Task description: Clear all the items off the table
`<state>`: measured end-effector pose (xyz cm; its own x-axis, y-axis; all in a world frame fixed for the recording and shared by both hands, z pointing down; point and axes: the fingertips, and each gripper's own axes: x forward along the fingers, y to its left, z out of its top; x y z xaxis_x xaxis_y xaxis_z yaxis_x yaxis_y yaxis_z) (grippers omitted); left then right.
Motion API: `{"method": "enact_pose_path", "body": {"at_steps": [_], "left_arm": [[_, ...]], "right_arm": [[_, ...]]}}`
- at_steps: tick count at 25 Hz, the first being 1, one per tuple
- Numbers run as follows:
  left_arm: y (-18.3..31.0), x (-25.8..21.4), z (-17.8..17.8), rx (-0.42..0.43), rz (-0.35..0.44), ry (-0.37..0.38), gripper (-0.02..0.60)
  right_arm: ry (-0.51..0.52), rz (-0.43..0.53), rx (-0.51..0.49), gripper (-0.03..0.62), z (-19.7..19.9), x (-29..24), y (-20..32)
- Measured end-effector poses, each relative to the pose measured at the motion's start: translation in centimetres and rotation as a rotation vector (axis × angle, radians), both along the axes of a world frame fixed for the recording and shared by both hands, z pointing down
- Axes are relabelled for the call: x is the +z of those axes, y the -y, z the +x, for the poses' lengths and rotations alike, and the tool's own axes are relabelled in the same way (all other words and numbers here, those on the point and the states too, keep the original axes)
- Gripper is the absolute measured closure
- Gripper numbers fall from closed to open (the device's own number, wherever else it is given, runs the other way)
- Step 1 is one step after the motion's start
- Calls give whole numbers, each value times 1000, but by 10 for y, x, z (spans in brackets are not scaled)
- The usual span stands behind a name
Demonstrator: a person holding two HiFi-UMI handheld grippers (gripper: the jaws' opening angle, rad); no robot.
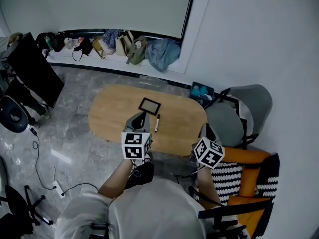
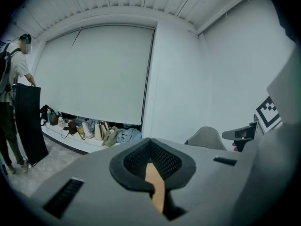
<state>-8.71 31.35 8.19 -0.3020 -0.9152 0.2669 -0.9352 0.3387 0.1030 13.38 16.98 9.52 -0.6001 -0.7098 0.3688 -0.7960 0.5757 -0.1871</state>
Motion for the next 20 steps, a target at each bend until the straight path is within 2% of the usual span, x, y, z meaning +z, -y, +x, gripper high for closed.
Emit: {"method": "enact_pose_path", "body": {"at_steps": [11, 15, 20], "left_arm": [[94, -2, -83, 30, -2, -10, 574], [117, 11, -119, 14, -19, -43, 574], [135, 33, -145, -3, -54, -87, 574]], "right_arm": [[-38, 6, 26, 569, -75, -8, 86], [-56, 0, 21, 569, -110, -4, 111], [-87, -40, 17, 570, -132, 12, 126]]}}
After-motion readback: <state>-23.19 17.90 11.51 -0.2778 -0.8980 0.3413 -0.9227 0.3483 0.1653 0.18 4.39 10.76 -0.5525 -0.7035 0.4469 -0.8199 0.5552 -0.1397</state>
